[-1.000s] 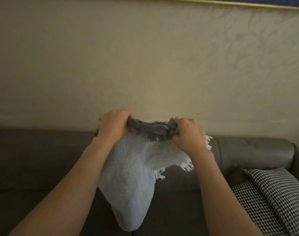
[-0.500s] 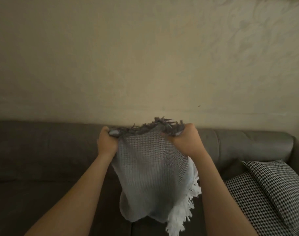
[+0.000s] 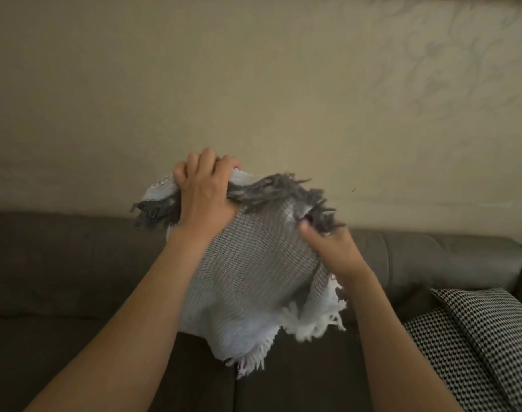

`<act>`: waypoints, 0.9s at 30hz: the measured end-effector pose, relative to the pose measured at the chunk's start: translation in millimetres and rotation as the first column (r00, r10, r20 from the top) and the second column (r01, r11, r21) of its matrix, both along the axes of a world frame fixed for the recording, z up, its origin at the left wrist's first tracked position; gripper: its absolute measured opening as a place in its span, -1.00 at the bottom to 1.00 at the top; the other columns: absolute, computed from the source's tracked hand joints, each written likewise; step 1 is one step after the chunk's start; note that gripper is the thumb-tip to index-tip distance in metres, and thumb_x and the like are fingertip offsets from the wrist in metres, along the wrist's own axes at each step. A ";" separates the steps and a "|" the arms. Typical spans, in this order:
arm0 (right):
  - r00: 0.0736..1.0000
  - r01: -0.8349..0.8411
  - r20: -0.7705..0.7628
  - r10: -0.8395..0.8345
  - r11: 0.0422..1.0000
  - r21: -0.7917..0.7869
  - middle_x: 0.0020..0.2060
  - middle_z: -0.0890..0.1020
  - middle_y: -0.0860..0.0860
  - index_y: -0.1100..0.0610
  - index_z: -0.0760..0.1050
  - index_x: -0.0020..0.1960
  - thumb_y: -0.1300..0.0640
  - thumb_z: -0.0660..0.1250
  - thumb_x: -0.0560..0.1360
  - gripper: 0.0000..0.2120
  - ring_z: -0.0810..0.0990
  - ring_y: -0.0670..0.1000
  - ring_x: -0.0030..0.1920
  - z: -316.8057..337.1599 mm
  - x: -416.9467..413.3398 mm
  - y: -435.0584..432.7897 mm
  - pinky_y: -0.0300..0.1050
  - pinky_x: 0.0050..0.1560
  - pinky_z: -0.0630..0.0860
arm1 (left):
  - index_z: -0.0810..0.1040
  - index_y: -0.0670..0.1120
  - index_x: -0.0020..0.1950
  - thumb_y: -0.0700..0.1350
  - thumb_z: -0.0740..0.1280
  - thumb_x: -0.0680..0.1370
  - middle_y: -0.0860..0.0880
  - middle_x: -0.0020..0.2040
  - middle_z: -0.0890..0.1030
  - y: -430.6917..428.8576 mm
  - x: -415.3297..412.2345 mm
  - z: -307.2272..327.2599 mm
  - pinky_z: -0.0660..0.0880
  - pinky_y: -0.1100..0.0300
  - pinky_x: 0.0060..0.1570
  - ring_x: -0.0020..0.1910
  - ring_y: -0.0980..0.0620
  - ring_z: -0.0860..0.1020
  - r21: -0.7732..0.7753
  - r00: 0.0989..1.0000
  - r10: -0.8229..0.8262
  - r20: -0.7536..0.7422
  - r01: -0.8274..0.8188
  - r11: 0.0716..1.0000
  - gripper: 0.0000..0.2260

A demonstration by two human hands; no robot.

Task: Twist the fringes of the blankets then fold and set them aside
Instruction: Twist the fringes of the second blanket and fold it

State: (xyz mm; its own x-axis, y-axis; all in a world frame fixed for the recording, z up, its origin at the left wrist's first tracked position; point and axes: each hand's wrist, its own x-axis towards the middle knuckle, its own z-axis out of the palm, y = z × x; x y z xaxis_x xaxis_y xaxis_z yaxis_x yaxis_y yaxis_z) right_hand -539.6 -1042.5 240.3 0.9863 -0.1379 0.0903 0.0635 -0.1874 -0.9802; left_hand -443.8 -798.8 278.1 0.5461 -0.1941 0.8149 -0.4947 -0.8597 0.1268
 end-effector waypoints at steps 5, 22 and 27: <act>0.766 -0.512 -0.609 0.205 0.767 -0.386 0.36 0.50 -0.09 0.03 0.34 0.58 -0.03 0.67 0.39 -0.13 0.47 0.05 0.45 8.9 -1.9 4.4 -0.14 0.37 0.42 | 0.59 0.01 0.09 -0.31 0.53 0.37 -0.02 0.02 0.47 11.9 -3.4 -22.3 0.17 0.00 0.03 0.08 -0.12 0.40 0.095 0.987 0.083 -0.139 -0.070 0.993 -0.63; 0.997 0.072 0.004 -0.073 0.989 0.128 -0.04 0.79 0.03 0.17 0.73 0.07 0.17 0.68 0.38 -0.71 0.77 0.04 0.02 5.9 0.8 12.5 0.11 0.10 0.70 | 0.58 -0.01 -0.01 0.30 0.46 0.42 0.02 -0.06 0.51 31.7 -5.7 -36.8 0.20 -0.04 0.06 0.08 -0.11 0.44 -0.024 0.929 0.097 -0.356 -0.112 0.993 -0.59; 0.983 -0.158 -0.095 0.154 0.987 -0.029 -0.07 0.78 -0.07 0.13 0.70 0.07 0.19 0.62 0.46 -0.79 0.76 -0.07 0.00 18.3 -9.4 12.1 0.03 0.10 0.70 | 0.43 0.01 -0.32 0.30 0.29 0.51 0.04 -0.30 0.47 24.4 -6.7 -27.5 0.27 -0.06 -0.02 -0.13 -0.13 0.49 -0.054 0.916 0.168 -0.365 -0.201 0.978 -0.60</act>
State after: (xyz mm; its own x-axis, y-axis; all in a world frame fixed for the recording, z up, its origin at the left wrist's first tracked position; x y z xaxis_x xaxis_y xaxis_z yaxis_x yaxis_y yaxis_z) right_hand -549.0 -1030.4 258.7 0.9998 0.0200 0.0001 0.0044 -0.2183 -0.9759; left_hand -450.5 -774.4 250.6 0.8229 0.0020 0.5682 -0.2359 -0.9085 0.3448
